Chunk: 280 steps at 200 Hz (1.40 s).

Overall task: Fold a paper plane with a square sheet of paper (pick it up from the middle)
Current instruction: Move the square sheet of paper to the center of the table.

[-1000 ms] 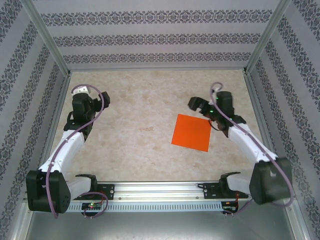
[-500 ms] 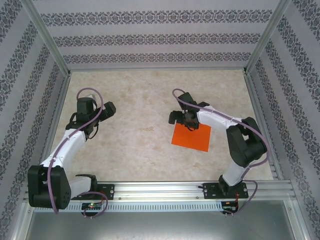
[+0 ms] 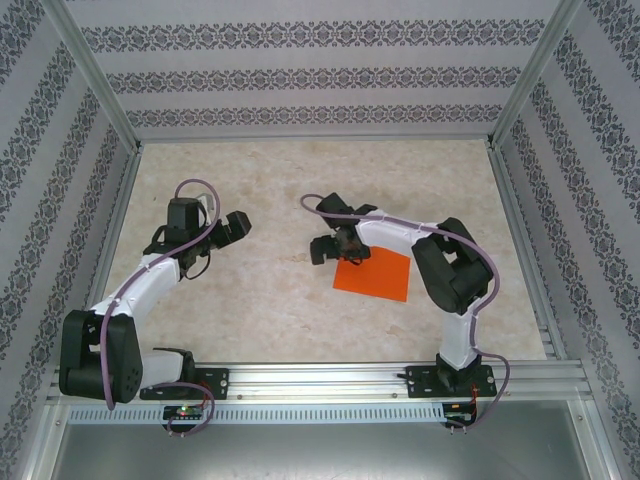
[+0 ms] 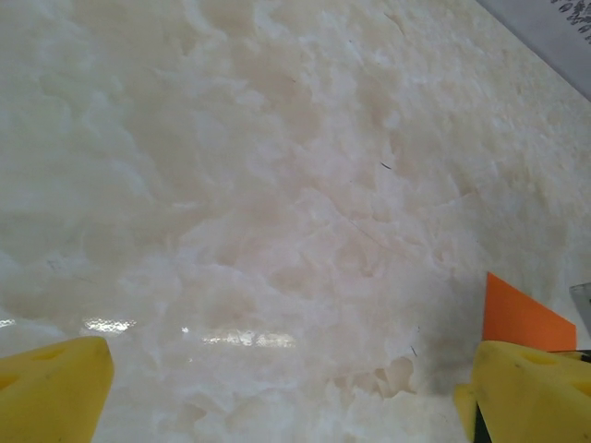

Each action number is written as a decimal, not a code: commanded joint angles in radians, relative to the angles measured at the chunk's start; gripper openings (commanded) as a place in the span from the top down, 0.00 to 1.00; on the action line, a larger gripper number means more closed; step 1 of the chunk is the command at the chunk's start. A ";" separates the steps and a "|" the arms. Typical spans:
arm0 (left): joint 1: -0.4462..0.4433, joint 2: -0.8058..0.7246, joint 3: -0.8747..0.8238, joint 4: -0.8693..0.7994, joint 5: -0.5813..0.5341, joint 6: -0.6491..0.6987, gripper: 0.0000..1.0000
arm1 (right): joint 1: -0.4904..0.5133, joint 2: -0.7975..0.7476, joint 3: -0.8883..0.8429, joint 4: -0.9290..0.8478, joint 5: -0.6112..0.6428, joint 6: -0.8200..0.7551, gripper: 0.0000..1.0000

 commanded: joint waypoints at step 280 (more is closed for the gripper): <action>-0.350 0.163 0.192 -0.025 -0.176 0.027 0.00 | -0.030 0.009 0.148 -0.022 -0.095 -0.094 0.03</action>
